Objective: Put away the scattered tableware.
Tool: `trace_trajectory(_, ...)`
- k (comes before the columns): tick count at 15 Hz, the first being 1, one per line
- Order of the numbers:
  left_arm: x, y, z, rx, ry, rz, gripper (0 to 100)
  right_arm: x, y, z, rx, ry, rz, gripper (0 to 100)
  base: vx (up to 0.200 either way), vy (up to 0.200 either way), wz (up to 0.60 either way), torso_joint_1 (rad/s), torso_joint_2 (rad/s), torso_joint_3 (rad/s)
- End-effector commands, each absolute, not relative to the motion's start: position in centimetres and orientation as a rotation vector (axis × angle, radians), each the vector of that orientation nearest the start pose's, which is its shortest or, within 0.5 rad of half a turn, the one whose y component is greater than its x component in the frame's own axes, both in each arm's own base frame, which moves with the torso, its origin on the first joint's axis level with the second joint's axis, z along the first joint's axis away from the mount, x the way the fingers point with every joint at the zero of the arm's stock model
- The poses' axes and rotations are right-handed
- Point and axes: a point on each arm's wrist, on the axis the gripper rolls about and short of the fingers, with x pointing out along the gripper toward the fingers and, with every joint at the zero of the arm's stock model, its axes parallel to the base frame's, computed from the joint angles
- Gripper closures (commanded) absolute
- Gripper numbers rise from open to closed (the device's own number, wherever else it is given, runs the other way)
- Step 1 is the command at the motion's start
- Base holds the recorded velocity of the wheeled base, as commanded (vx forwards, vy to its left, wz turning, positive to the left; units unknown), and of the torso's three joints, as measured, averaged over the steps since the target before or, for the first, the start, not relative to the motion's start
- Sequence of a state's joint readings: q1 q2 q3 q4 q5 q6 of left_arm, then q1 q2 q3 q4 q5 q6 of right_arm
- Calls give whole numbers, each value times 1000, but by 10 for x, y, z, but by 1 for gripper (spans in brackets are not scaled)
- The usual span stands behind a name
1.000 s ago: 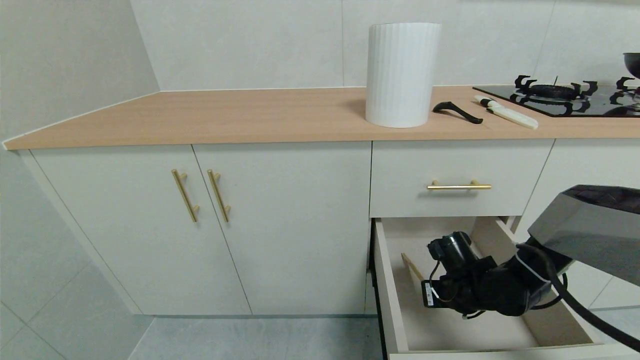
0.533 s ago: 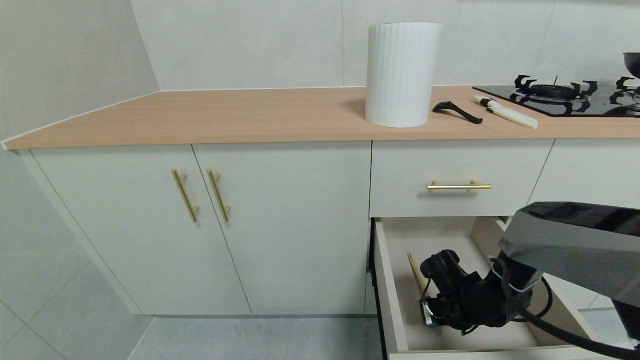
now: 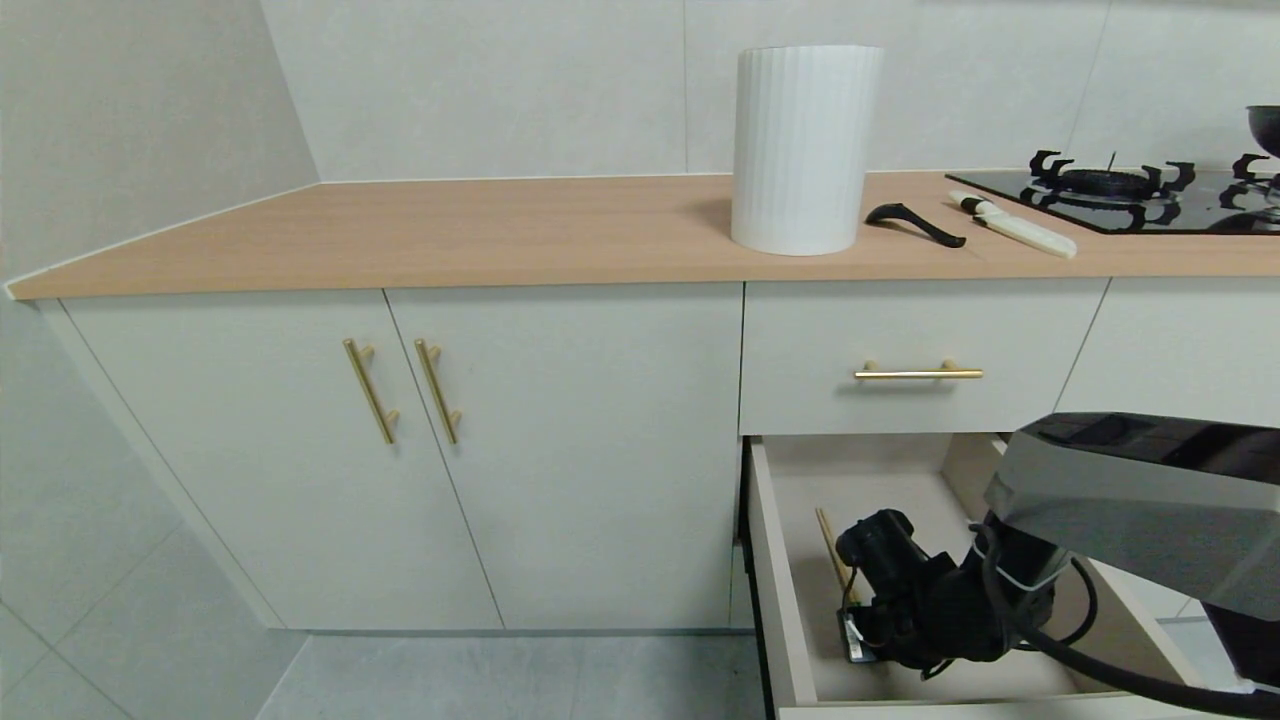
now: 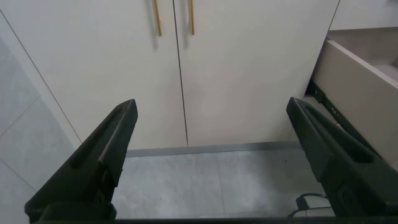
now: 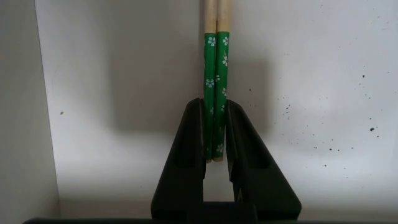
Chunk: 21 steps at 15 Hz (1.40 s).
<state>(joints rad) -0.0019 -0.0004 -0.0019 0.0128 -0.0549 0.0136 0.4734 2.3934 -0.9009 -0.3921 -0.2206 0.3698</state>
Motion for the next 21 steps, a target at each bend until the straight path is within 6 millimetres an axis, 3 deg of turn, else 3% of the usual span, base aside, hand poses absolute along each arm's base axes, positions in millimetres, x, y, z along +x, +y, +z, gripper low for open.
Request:
trace_trajectory(1,-23,-1,75,14,10,-57,0,319,157,-55,-39,1052,31,100,0,0,0,0,0,0)
trace_trajectory(2,-23,-1,75,14,9,-57,0,318,158,-55,-39,1054,32,100,0,0,0,0,0,0)
trace_trajectory(3,-23,-1,75,14,10,-57,0,318,158,-55,-40,1054,34,0,0,0,0,0,0,0)
trace_trajectory(8,-23,-1,74,13,12,-57,0,318,158,-55,-39,1052,32,0,0,0,0,0,0,0)
trace_trajectory(11,-23,-1,75,14,10,-57,0,316,156,-45,-39,1032,24,0,0,0,0,0,0,0)
trace_trajectory(16,-23,-1,75,14,10,-57,0,295,143,60,-16,778,42,0,0,0,0,0,0,0)
trace_trajectory(21,-23,-1,75,14,10,-57,0,278,124,119,15,614,55,0,0,0,0,0,0,0)
